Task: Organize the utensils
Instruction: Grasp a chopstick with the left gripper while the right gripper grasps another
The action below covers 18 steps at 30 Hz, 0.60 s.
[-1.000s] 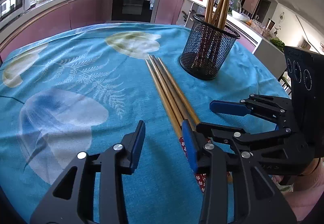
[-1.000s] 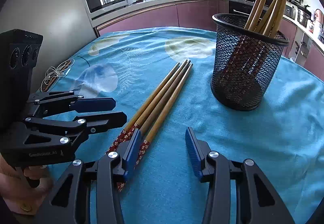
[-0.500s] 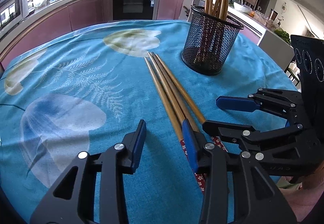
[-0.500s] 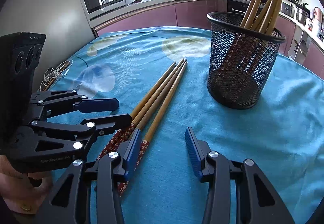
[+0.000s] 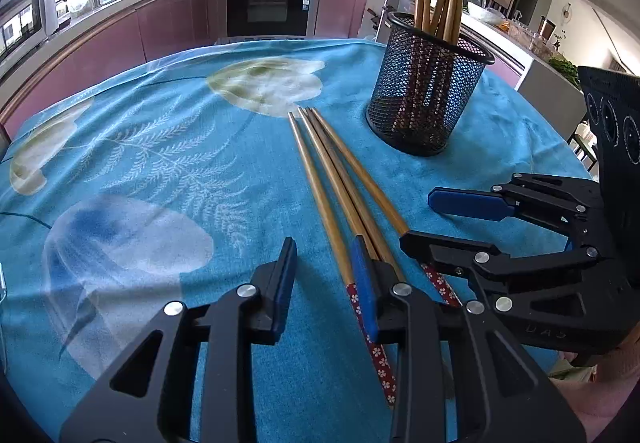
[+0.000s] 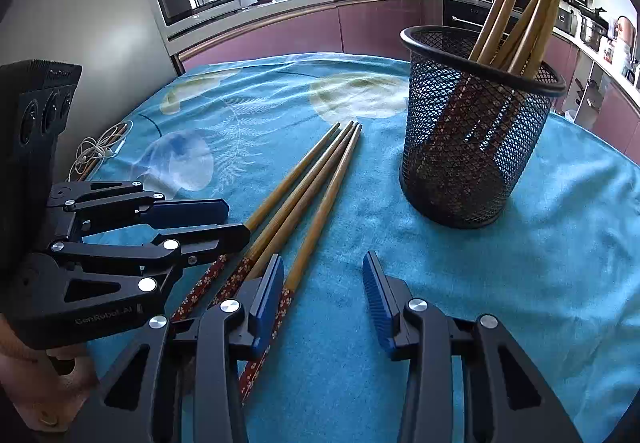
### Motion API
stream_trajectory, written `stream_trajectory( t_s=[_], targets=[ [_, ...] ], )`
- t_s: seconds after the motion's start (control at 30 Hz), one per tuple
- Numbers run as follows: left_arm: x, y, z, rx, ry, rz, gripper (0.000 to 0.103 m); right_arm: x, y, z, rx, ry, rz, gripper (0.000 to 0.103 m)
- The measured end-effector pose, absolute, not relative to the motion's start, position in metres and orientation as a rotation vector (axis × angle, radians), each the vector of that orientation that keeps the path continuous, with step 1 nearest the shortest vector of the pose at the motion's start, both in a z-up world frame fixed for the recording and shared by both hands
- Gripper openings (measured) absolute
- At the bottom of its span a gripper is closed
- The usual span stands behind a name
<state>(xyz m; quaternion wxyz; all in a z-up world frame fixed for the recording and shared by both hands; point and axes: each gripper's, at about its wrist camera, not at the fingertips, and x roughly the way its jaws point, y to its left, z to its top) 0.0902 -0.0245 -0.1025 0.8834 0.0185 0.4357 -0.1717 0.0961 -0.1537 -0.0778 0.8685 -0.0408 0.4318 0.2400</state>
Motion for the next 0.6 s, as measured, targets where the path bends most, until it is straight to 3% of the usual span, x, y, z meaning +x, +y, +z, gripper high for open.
stream_trajectory(
  t_s=[0.6],
  targets=[
    [0.135,-0.034,-0.104,0.039,0.931,-0.343,0.019,0.132,-0.145,-0.08,-0.075,0.915,0.466,0.017]
  ],
)
